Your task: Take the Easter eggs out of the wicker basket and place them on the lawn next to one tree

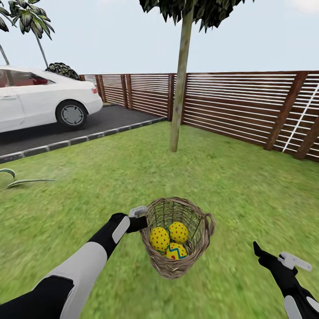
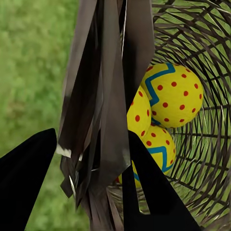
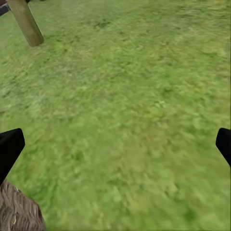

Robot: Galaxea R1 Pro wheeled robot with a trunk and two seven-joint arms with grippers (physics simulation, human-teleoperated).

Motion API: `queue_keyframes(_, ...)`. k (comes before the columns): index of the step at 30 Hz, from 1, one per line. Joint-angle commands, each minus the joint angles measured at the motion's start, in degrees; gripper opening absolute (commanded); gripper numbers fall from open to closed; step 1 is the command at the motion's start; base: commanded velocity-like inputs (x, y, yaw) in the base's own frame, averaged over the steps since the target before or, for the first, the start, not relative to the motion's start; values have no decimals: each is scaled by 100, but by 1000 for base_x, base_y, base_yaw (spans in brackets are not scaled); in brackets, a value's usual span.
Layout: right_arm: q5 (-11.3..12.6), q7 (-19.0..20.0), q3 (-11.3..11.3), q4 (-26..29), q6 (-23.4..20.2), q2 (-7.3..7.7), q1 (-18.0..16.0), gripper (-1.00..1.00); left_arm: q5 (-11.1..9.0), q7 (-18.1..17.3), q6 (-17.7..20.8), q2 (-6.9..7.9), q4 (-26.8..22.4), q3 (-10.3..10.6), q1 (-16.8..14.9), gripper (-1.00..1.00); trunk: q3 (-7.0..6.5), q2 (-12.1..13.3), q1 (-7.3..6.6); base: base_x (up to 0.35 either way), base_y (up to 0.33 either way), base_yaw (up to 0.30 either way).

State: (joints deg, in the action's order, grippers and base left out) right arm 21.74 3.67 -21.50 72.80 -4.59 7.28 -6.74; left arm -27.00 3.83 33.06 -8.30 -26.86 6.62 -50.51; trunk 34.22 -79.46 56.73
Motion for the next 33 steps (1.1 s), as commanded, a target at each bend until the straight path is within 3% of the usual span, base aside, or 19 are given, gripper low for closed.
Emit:
queue_keyframes(1,51,16,-12,4,-33,-1,-3,100,-104,39,15,3,-12,23,-3,-100,-13,39,-19,329,0,0)
queue_keyframes(33,61,11,-12,-1,-41,-4,-3,100,-104,39,16,-4,-12,31,-3,-100,-588,1322,-722,329,0,0)
